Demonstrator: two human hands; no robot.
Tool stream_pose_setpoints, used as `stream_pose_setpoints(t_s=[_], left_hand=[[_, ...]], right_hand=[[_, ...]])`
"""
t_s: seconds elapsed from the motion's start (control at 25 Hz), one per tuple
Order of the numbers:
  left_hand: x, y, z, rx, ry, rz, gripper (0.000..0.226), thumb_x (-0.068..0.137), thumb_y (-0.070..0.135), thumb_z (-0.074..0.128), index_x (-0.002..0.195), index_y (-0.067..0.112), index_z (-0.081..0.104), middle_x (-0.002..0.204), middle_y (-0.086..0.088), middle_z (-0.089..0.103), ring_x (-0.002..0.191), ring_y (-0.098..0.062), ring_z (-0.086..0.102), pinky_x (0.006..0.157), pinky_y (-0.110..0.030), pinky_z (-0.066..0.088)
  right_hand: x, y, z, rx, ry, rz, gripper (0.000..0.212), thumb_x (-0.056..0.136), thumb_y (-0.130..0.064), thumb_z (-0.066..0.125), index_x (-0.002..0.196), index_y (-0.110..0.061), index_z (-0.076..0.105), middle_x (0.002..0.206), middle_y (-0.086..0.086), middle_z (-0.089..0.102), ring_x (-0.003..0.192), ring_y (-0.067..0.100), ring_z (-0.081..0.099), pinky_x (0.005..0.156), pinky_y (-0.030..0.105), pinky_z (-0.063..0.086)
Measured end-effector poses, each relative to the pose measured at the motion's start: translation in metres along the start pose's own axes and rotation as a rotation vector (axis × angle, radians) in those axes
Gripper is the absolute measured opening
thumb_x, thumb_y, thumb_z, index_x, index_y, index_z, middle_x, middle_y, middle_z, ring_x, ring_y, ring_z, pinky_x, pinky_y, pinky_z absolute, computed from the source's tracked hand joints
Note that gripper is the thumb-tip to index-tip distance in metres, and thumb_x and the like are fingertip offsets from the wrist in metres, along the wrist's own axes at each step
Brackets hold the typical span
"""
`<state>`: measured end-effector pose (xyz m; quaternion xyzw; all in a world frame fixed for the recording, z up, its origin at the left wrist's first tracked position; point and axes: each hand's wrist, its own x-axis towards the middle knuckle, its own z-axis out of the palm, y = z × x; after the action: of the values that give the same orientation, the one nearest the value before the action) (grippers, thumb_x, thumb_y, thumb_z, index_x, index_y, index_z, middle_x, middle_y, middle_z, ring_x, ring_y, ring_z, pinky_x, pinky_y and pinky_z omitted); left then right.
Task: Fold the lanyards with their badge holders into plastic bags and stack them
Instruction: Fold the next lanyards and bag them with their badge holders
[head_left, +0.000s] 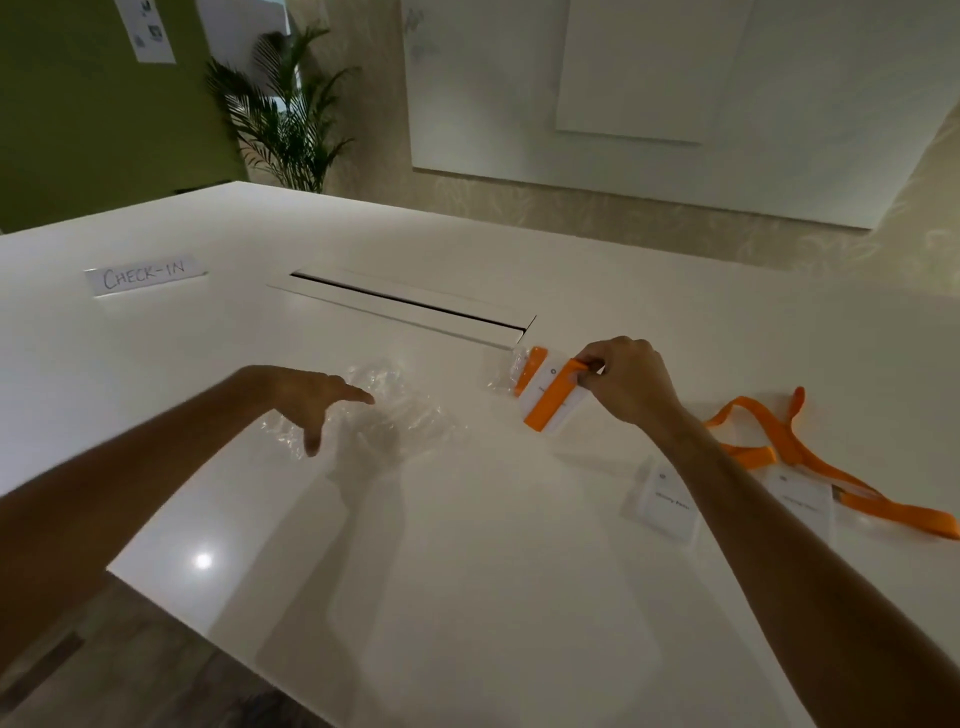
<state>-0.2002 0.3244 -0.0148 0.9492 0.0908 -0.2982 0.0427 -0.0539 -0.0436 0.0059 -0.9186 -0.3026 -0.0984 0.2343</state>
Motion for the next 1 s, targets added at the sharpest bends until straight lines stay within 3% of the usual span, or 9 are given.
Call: stream_pose_setpoints(t_s=[0.12,0.2,0.32,0.44,0.56,0.64,0.8,1.0], left_hand=[[-0.003,-0.018,0.011,0.216,-0.012,-0.006,0.125,0.048,0.039,0.087,0.144,0.042,0.006,0.146,0.008,0.027,0.132,-0.022,0.028,0.102,-0.035,0.035],[-0.003,-0.022,0.018,0.378,-0.001,0.011,0.125,0.05,0.052,0.082,0.145,0.041,0.002,0.152,0.015,0.011,0.14,-0.024,0.011,0.11,-0.042,0.026],[0.002,-0.027,0.027,0.431,0.036,0.033,0.127,0.048,0.065,0.075,0.144,0.043,-0.006,0.154,0.019,-0.002,0.144,-0.027,-0.004,0.113,-0.047,0.019],[0.004,-0.03,0.029,0.354,0.063,0.037,0.127,0.047,0.059,0.078,0.144,0.045,-0.002,0.154,0.021,0.003,0.144,-0.024,-0.001,0.114,-0.047,0.017],[0.004,-0.033,0.029,0.261,0.117,0.071,0.118,0.046,0.05,0.083,0.142,0.044,0.013,0.148,0.023,0.02,0.138,-0.014,0.017,0.11,-0.04,0.025],[0.006,-0.037,0.029,0.165,0.141,0.073,0.114,0.047,0.045,0.086,0.142,0.042,0.021,0.147,0.02,0.024,0.138,-0.01,0.019,0.11,-0.038,0.026],[0.007,-0.044,0.031,0.049,0.142,0.05,0.11,0.052,0.037,0.088,0.143,0.035,0.027,0.147,0.012,0.024,0.136,-0.014,0.026,0.109,-0.031,0.031],[0.005,-0.056,0.031,0.026,0.04,0.02,0.12,0.048,0.032,0.087,0.146,0.038,0.018,0.148,0.013,0.013,0.136,-0.015,0.024,0.106,-0.03,0.037]], right_hand=[[0.006,-0.005,0.01,0.012,-0.001,-0.012,0.021,0.085,-0.028,0.066,0.103,-0.019,0.072,0.1,0.003,0.071,0.086,0.02,0.06,0.073,0.03,0.045],[0.01,-0.007,0.017,0.02,-0.005,-0.019,0.022,0.085,-0.029,0.066,0.104,-0.018,0.072,0.1,0.004,0.071,0.088,0.023,0.062,0.074,0.03,0.045],[0.014,-0.007,0.026,0.036,-0.014,-0.015,0.023,0.085,-0.029,0.066,0.105,-0.019,0.071,0.102,0.003,0.072,0.089,0.023,0.063,0.072,0.027,0.042],[0.015,-0.005,0.033,0.042,-0.016,-0.012,0.025,0.085,-0.03,0.066,0.107,-0.019,0.071,0.101,0.004,0.072,0.087,0.021,0.062,0.07,0.025,0.038],[0.013,-0.001,0.037,0.038,-0.015,-0.02,0.025,0.085,-0.031,0.067,0.106,-0.017,0.071,0.099,0.005,0.072,0.082,0.019,0.06,0.07,0.025,0.038],[0.013,0.003,0.04,0.048,-0.013,-0.019,0.024,0.085,-0.031,0.067,0.103,-0.016,0.071,0.097,0.005,0.072,0.081,0.019,0.061,0.07,0.026,0.041],[0.013,0.006,0.041,0.09,-0.012,-0.024,0.023,0.084,-0.03,0.069,0.101,-0.014,0.072,0.094,0.005,0.073,0.079,0.018,0.062,0.071,0.026,0.045],[0.012,0.009,0.042,0.137,0.003,-0.005,0.022,0.083,-0.028,0.07,0.101,-0.015,0.073,0.095,0.004,0.073,0.077,0.015,0.06,0.072,0.025,0.044]])
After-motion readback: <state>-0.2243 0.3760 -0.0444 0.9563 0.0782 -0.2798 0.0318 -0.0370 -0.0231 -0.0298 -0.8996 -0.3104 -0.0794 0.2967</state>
